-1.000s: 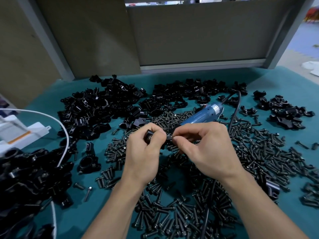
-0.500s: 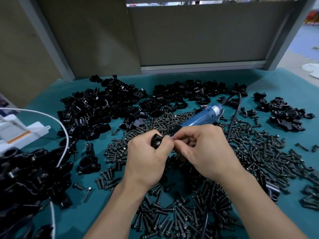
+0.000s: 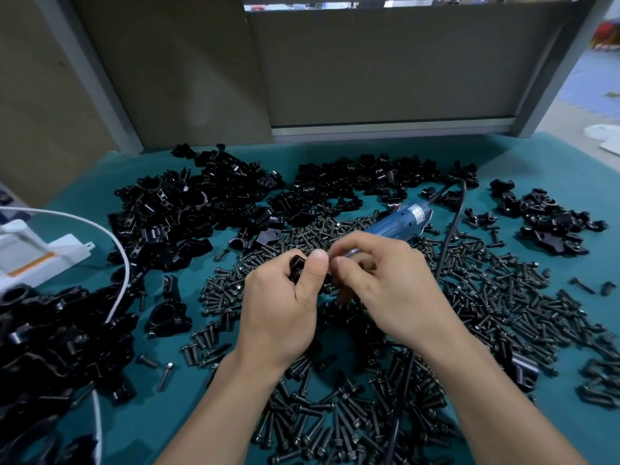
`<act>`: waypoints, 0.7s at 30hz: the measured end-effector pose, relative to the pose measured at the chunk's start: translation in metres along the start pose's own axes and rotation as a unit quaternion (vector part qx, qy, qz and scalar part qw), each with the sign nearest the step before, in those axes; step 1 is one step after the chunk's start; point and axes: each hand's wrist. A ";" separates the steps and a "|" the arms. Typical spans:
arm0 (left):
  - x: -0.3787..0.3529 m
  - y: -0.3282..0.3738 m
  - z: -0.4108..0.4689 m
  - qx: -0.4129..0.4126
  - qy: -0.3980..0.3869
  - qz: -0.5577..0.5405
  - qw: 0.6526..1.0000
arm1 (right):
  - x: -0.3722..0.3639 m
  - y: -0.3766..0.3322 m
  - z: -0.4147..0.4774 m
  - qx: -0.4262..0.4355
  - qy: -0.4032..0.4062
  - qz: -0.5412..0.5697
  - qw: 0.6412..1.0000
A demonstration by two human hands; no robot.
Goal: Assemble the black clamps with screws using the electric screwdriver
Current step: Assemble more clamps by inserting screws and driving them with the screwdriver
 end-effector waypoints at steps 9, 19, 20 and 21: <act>0.002 -0.004 -0.003 -0.023 0.004 0.108 0.994 | -0.012 -0.002 0.000 -0.074 0.013 -0.065 0.995; 0.002 -0.006 -0.001 -0.013 0.017 0.103 0.994 | -0.011 0.000 -0.002 -0.033 -0.014 -0.077 0.996; 0.002 -0.007 -0.001 -0.016 0.019 0.100 0.995 | -0.010 0.000 -0.001 -0.035 -0.012 -0.064 0.997; 0.003 -0.006 0.000 -0.017 0.021 0.097 0.995 | -0.007 0.000 -0.001 -0.031 -0.010 -0.040 0.999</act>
Point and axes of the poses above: each hand's wrist, its own z-axis towards the middle knuckle, its own x-axis out of the back of the hand, y = z × x, and after that the axes turned 9 degrees about x, right-handed
